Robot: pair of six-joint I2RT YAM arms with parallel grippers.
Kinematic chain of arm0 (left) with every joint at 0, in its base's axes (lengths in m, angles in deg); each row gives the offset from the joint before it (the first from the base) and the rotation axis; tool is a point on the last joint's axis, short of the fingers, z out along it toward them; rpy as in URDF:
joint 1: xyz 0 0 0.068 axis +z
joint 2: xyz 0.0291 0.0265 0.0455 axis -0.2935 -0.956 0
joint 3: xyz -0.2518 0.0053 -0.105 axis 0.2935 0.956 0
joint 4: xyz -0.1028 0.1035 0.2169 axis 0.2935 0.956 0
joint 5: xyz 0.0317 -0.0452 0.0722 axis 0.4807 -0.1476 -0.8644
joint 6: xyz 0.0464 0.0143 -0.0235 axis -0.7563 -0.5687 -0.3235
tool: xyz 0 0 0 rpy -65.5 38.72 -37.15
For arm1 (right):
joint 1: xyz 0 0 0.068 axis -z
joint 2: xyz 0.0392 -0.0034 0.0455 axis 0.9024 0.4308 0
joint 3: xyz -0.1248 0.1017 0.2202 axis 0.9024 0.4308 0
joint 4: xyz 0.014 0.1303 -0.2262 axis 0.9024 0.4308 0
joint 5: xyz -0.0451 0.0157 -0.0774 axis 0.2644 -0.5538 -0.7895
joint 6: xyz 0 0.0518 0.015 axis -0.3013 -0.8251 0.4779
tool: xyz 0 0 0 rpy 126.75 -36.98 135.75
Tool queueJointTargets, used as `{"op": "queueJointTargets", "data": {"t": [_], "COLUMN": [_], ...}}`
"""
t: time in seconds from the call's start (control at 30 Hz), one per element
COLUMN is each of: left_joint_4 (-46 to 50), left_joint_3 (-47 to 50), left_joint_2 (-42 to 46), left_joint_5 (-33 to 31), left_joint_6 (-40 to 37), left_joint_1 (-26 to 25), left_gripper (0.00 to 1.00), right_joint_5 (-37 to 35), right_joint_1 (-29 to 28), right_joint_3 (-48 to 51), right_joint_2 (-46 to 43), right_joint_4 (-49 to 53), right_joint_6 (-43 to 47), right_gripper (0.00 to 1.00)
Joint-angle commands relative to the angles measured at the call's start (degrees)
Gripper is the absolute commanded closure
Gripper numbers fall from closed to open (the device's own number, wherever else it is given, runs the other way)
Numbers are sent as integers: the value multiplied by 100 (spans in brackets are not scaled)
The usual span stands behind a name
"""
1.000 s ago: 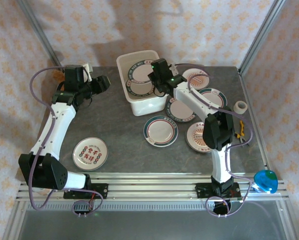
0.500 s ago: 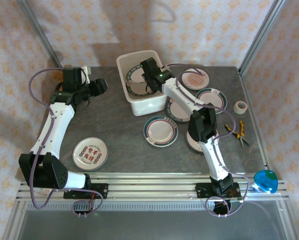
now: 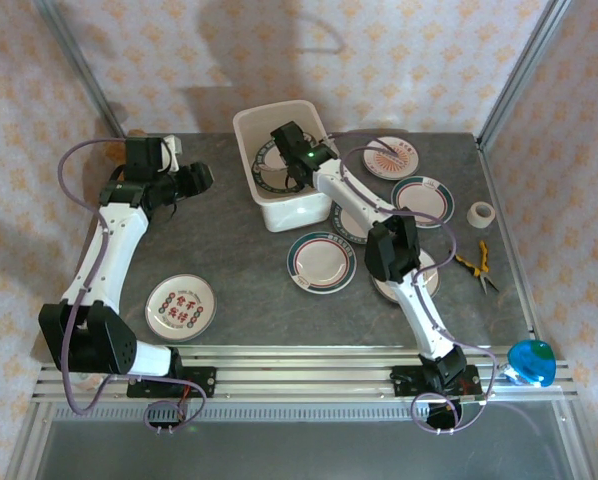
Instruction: Place the plates into the plastic bin on the countertop
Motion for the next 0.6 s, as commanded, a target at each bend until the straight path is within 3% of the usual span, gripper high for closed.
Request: {"op": "queueJointTargets", "data": {"t": [0.0, 0.23, 0.57], "left_joint_4": [190, 183, 173], "left_joint_3": [-200, -254, -162], "left_joint_2": [-132, -265, -227], "left_joint_5": [40, 163, 190], "left_joint_6": [-213, -342, -400], "left_joint_1": [51, 77, 93], "left_gripper": [41, 41, 41], "right_joint_5": [-280, -779, -756], "right_joint_1": [-70, -212, -354], "right_joint_3": [-372, -1069, -1089], "right_joint_2": [315, 560, 646], "right_joint_4": [294, 454, 433], "right_joint_6": [-324, -239, -765], "right_gripper": [100, 100, 100]}}
